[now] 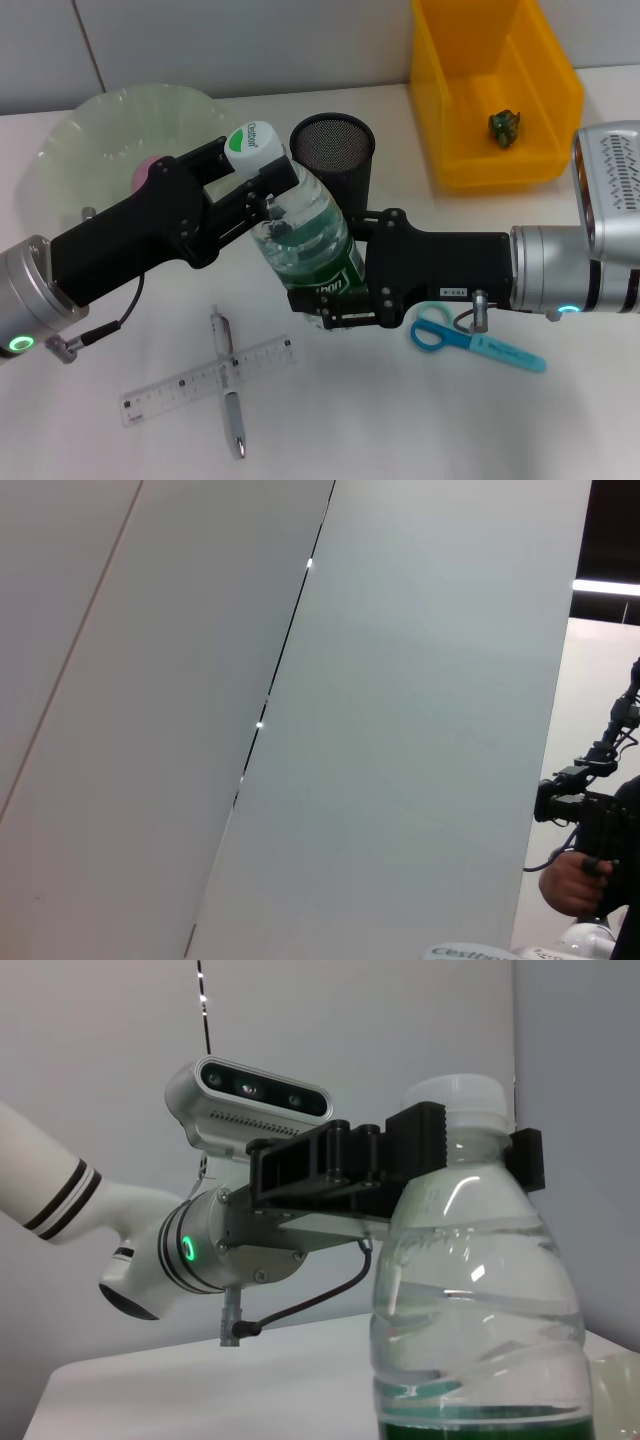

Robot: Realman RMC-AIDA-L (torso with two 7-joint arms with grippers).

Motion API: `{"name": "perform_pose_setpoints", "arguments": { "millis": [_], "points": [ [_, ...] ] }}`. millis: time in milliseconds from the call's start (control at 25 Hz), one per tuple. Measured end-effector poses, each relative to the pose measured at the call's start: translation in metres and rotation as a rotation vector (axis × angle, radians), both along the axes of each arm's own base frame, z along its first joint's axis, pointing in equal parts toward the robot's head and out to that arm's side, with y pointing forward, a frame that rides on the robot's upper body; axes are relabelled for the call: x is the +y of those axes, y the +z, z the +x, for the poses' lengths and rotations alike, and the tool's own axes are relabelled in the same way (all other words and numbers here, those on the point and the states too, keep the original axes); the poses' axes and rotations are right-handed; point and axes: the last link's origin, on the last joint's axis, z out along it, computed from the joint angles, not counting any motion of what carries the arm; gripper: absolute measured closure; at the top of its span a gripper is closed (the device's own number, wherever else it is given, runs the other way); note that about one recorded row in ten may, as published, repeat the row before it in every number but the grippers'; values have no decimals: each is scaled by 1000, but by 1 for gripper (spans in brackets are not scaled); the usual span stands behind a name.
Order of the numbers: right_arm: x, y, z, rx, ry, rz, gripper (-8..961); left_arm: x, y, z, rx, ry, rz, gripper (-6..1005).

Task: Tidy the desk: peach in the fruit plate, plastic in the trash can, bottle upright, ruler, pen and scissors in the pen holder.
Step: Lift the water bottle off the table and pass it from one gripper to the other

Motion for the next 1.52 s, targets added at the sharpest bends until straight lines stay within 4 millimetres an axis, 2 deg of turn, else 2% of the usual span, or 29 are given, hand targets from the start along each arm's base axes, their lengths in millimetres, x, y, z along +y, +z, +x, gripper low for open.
{"name": "perform_pose_setpoints", "arguments": {
  "millis": [80, 1520],
  "points": [
    [0, 0, 0, 1, 1, -2, 206, 0, 0, 0, 0, 0, 0, 551],
    [6, -6, -3, -43, 19, -2, 144, 1, -1, 2, -2, -1, -1, 531]
  ]
}}
